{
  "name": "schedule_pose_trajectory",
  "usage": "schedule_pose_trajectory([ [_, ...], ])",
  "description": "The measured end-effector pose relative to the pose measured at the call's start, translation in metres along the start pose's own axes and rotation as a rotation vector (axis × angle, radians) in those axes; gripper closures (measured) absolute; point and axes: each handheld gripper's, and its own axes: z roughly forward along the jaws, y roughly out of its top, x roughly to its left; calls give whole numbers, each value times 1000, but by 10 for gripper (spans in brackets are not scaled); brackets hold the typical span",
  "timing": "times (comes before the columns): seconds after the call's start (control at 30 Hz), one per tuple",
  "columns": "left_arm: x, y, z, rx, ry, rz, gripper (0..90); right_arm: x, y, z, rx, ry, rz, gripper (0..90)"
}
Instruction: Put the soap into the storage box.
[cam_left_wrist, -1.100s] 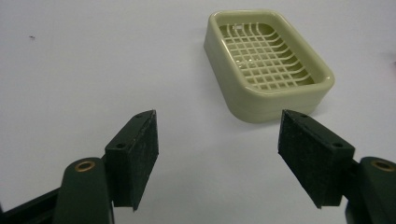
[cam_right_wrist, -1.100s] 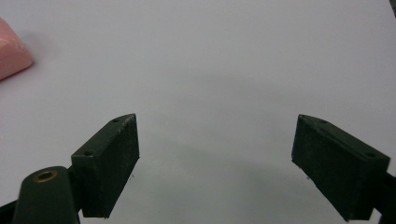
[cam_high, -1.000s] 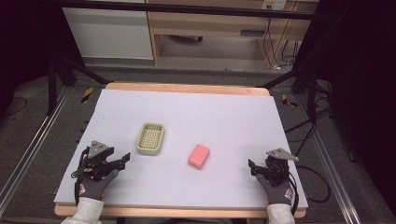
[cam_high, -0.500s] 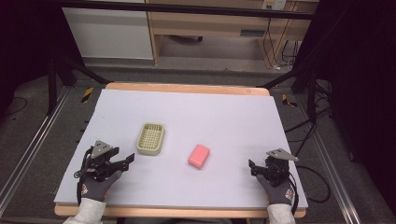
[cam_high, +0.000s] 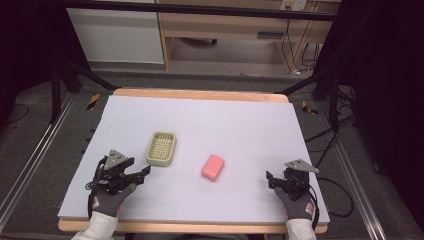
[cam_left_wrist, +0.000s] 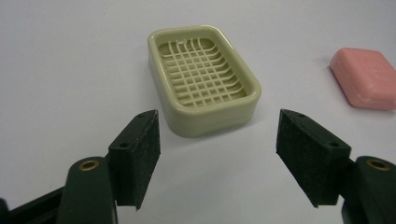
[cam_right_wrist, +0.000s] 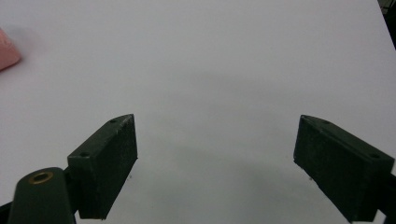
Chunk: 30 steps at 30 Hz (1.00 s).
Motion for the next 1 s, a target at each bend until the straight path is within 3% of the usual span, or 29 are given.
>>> schedule_pose_trajectory([
  [0.3, -8, 14, -3, -8, -20, 26, 298, 0, 0, -1, -7, -4, 1, 135],
  [1.0, -33, 39, 11, -5, -65, 61, 285, 1, 1, -1, -15, 2, 2, 131],
])
